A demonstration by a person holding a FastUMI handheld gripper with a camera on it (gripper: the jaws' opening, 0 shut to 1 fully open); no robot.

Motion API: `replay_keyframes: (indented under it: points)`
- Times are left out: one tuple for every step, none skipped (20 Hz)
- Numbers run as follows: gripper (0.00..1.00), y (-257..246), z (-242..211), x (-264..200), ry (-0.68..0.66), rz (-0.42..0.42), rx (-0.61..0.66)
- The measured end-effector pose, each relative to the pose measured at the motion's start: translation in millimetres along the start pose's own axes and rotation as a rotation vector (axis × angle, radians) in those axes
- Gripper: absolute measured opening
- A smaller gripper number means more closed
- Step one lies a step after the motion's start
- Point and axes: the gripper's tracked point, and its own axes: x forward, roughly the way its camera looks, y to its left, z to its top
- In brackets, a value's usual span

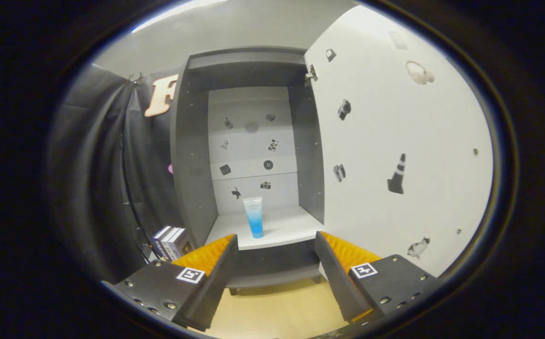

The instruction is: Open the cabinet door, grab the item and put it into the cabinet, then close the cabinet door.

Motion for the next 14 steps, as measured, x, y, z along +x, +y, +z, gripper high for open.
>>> replay_keyframes:
  points:
    - [0.97, -4, 2, -14, -0.002, 0.002, 0.002]
    - [0.97, -9, 4, -28, -0.001, -0.002, 0.005]
    - [0.97, -15, 6, -40, -0.002, -0.007, 0.007]
    - [0.97, -22, 8, -52, -0.004, -0.015, 0.011]
    - [0.97, -31, 9, -64, -0.004, -0.027, 0.013]
    - [0.97, -42, 11, -75, -0.004, -0.044, 0.013]
    - [0.97, -54, 12, -86, -0.004, -0.064, 0.016]
    - [0.97, -64, 14, -95, -0.006, -0.076, 0.023]
    - [0.97, -74, 16, -103, -0.008, -0.09, 0.03]
    - [0.97, -87, 19, -111, -0.009, -0.106, 0.032]
    - [0.97, -102, 22, -118, -0.016, -0.126, 0.034]
    - [0.97, -116, 24, -124, -0.017, -0.146, 0.04]
    - [0.97, -129, 26, -130, -0.021, -0.164, 0.047]
    - [0.97, -144, 28, -134, -0.024, -0.181, 0.052]
